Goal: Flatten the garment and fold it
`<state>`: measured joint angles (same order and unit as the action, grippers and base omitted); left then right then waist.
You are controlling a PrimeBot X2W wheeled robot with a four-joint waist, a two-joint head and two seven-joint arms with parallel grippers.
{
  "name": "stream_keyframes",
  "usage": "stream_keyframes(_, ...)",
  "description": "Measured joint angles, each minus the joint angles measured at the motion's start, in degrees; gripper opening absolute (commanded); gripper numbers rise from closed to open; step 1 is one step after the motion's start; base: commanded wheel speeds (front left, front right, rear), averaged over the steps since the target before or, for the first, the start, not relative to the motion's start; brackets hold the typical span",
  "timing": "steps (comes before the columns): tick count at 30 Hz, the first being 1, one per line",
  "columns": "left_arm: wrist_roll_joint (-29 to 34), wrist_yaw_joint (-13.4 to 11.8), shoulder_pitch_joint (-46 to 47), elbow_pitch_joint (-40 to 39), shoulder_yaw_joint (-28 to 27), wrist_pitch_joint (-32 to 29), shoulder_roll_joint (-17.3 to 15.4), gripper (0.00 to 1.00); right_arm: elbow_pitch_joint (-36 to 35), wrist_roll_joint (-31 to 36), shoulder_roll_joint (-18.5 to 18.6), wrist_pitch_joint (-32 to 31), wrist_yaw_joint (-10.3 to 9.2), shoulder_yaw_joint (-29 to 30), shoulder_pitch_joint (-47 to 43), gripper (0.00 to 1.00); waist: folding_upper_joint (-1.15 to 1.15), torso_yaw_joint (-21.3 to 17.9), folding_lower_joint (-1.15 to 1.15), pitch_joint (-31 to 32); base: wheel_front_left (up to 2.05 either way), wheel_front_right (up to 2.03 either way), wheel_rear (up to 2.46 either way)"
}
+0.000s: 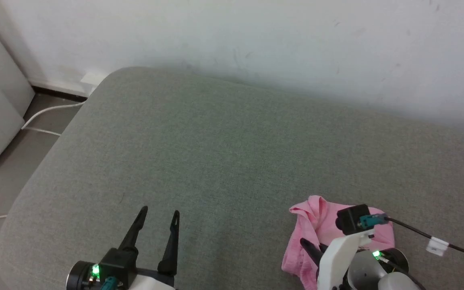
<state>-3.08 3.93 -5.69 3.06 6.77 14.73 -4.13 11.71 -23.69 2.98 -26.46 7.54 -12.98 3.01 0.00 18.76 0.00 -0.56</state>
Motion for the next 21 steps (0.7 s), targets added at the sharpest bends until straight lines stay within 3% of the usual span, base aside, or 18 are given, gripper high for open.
stream_keyframes(1, 0.00, 0.01, 0.01, 0.20, 0.01, 0.00, 0.02, 1.00, 1.59, 1.03, 0.00, 0.40, 0.00, -0.41, 0.58, 0.13, 0.00, 0.23, 0.00, -0.28, 0.00, 0.00, 0.00)
stream_keyframes(2, 0.00, 0.04, 0.03, 0.38, 0.05, 0.00, 0.04, 1.00, 2.93, 2.47, 0.01, 1.02, 0.00, -0.64, 1.14, 0.85, 0.00, 0.44, 0.00, -0.53, 0.00, 0.00, 0.00)
stream_keyframes(3, 0.00, 0.05, 0.09, 0.55, 0.11, 0.00, 0.08, 1.00, 4.16, 3.47, 0.01, 1.63, 0.00, -0.89, 1.74, 1.00, 0.00, 0.64, 0.00, -0.77, 0.00, 0.00, 0.00)
stream_keyframes(12, 0.10, 0.05, 0.40, 1.37, 0.31, 0.00, 0.29, 1.00, 7.36, 4.69, -0.02, 4.71, -0.01, -8.80, 4.93, 1.00, 0.00, -0.36, 0.00, -0.99, 0.00, 0.00, 0.00)
stream_keyframes(16, 0.13, 0.05, 0.39, 1.63, 0.05, 0.00, 0.25, 1.00, 4.28, 4.66, 1.59, 6.58, 0.00, -12.24, 6.64, 1.00, 0.00, -2.06, 0.00, -0.19, 0.00, 0.00, 0.00)
stream_keyframes(21, 0.10, 0.04, 0.36, 1.58, -0.63, 0.00, 0.22, 1.00, -1.64, 7.37, 5.75, 9.65, 0.00, -10.78, 10.06, 1.00, 0.00, -5.00, 0.00, 0.85, 0.00, 0.00, 0.00)
